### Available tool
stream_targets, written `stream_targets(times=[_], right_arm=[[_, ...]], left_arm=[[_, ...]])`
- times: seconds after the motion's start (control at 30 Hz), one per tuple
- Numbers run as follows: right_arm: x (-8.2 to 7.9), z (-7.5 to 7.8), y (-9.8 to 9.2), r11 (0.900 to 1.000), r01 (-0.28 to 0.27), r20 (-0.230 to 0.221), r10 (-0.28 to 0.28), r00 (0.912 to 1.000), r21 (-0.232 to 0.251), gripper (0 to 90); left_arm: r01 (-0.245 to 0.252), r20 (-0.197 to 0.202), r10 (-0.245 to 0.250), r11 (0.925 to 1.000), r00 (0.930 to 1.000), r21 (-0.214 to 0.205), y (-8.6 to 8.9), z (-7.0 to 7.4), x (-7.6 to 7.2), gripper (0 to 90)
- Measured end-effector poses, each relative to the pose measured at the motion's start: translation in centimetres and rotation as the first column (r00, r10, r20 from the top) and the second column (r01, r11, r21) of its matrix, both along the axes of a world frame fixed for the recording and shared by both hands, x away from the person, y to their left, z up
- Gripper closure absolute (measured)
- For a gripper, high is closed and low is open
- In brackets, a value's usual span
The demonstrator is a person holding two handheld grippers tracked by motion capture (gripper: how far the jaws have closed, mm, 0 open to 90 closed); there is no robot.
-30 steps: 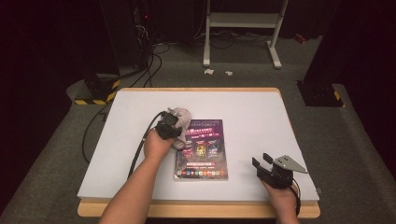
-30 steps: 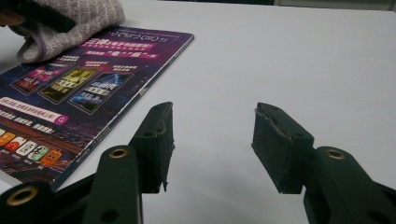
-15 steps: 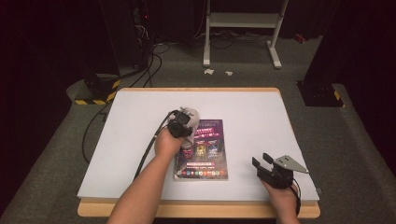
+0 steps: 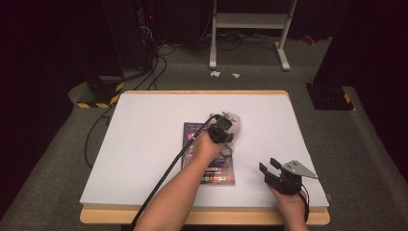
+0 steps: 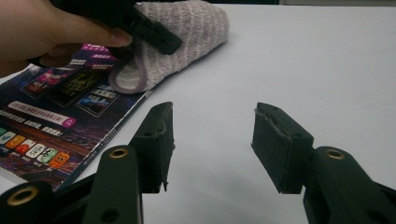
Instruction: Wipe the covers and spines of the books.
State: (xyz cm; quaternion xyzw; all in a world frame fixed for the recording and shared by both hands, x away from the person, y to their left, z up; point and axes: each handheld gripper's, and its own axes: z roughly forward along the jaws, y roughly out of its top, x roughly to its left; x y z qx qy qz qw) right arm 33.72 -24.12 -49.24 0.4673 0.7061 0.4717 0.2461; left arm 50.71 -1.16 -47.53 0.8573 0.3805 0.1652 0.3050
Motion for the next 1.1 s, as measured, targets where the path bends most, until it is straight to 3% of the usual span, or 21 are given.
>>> stream_targets(times=[0.13,0.27,0.33,0.37,0.4,0.43,0.47,0.53,0.57,0.63,0.7,0.9,1.0,1.03,1.1], right_arm=[[0.0,0.0,0.1,1.0,-0.001,-0.002,0.001,1.0,-0.001,48.4],[0.0,-0.1,0.1,1.0,-0.004,-0.004,0.004,1.0,-0.008,48.4],[0.0,-0.2,0.2,0.9999,-0.004,-0.005,0.004,1.0,-0.013,48.4],[0.0,-0.2,0.2,0.9999,-0.004,-0.005,0.004,1.0,-0.013,48.4],[0.0,-0.2,0.1,0.9999,-0.001,-0.007,0.001,1.0,-0.013,48.4],[0.0,-0.2,0.2,0.9999,0.0,-0.008,0.0,1.0,-0.014,48.4],[0.1,-0.2,0.2,0.9999,0.001,-0.007,-0.001,1.0,-0.016,48.4],[0.1,-0.2,0.2,0.9998,0.001,-0.008,-0.001,1.0,-0.018,48.4],[0.1,-0.3,0.2,0.9998,0.004,-0.009,-0.004,1.0,-0.02,48.4],[0.1,-0.3,0.1,0.9998,0.004,-0.009,-0.004,0.9999,-0.019,48.4],[0.1,-0.3,0.1,0.9998,0.007,-0.01,-0.007,0.9999,-0.021,48.4],[0.1,-0.4,0.3,0.9996,0.007,-0.014,-0.007,0.9999,-0.028,48.4],[0.0,-0.3,0.2,0.9996,0.008,-0.012,-0.008,0.9999,-0.028,48.4],[0.0,-0.3,0.2,0.9996,0.008,-0.012,-0.008,0.9999,-0.028,48.4],[0.0,-0.3,0.2,0.9996,0.01,-0.011,-0.01,0.9999,-0.026,48.5]], left_arm=[[0.008,0.012,-0.008,1.0,0.9999,-0.002,0.0,-0.2,-0.2,62.9],[-0.009,0.011,0.009,0.9999,0.9999,-0.014,1.8,-0.2,-0.2,63.0],[-0.026,0.016,0.026,0.9996,0.9995,0.004,3.8,-0.2,-0.2,63.2],[-0.026,0.016,0.026,0.9996,0.9995,0.004,3.8,-0.2,-0.2,63.3],[-0.051,0.017,0.05,0.9985,0.9986,0.02,5.5,-0.2,-0.1,63.3],[-0.051,0.017,0.05,0.9985,0.9986,0.02,5.5,-0.2,-0.1,63.4],[-0.08,0.021,0.08,0.9965,0.9966,0.022,7.4,-0.2,0.0,63.4],[-0.091,0.019,0.09,0.9956,0.9957,0.024,8.1,-0.2,0.0,63.4],[-0.124,0.021,0.124,0.9921,0.9921,0.018,10.2,-0.2,0.0,63.4],[-0.138,0.023,0.138,0.9902,0.9902,0.019,11.1,-0.2,0.0,63.5],[-0.171,0.026,0.171,0.9851,0.9849,0.013,13.3,-0.3,-0.2,63.5],[-0.208,0.026,0.207,0.978,0.978,0.021,16.0,-0.2,-0.4,63.7],[-0.24,0.03,0.239,0.9697,0.9705,0.043,17.8,-0.1,-0.5,63.8],[-0.24,0.03,0.239,0.9697,0.9705,0.043,17.8,-0.1,-0.5,63.9],[-0.267,0.015,0.266,0.9634,0.9638,0.028,19.1,-0.2,-0.6,63.8]])
